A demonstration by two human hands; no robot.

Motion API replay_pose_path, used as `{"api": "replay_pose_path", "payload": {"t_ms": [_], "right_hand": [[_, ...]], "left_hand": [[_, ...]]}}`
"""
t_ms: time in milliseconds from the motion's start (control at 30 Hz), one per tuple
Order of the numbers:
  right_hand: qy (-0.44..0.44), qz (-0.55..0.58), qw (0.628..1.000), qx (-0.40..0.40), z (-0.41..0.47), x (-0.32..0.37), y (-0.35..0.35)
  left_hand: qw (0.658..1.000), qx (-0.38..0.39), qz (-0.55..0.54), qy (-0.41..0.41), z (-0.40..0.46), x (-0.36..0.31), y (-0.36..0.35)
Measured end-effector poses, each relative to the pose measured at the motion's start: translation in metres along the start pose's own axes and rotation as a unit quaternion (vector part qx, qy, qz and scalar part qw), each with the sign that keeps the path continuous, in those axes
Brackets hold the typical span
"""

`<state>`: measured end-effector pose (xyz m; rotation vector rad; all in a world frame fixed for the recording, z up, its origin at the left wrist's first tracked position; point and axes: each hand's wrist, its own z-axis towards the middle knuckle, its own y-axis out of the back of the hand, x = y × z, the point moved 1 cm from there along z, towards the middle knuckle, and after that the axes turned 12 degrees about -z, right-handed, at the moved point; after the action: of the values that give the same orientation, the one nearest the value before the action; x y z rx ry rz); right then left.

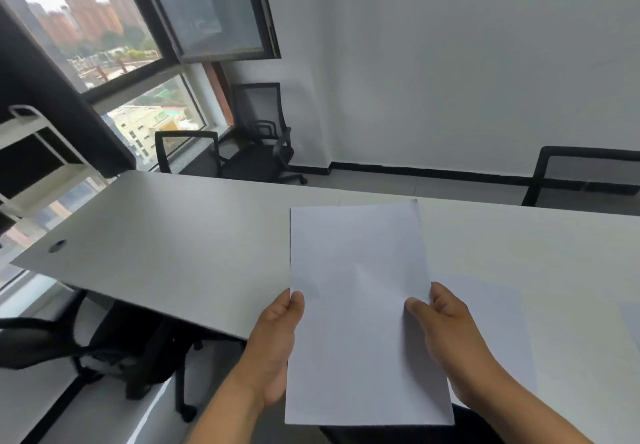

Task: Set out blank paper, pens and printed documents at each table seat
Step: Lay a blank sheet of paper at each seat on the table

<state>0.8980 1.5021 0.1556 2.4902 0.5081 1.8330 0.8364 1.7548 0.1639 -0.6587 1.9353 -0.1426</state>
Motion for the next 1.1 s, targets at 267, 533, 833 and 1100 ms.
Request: {"api": "replay_pose_path", "payload": {"t_ms": [267, 533, 833, 1100], "right_hand": [[0.012, -0.04, 0.998, -0.05, -0.042, 0.024, -0.119], [0.004, -0.061, 0.996, -0.06, -0.064, 0.052, -0.209], [0.057, -0.19, 0.976, -0.095, -0.034, 0.043, -0.241], [-0.042, -0.128, 0.982, -0.135, 0.029, 0.013, -0.237]], "left_hand": [[1.0, 0.004, -0.001, 0.005, -0.032, -0.047, 0.106], [0.999, -0.015, 0.048, -0.015, -0.055, -0.093, 0.186], [0.967, -0.116, 0.206, -0.093, -0.013, -0.094, 0.193], [0.963, -0.06, 0.262, -0.019, 0.064, -0.088, 0.196]]}}
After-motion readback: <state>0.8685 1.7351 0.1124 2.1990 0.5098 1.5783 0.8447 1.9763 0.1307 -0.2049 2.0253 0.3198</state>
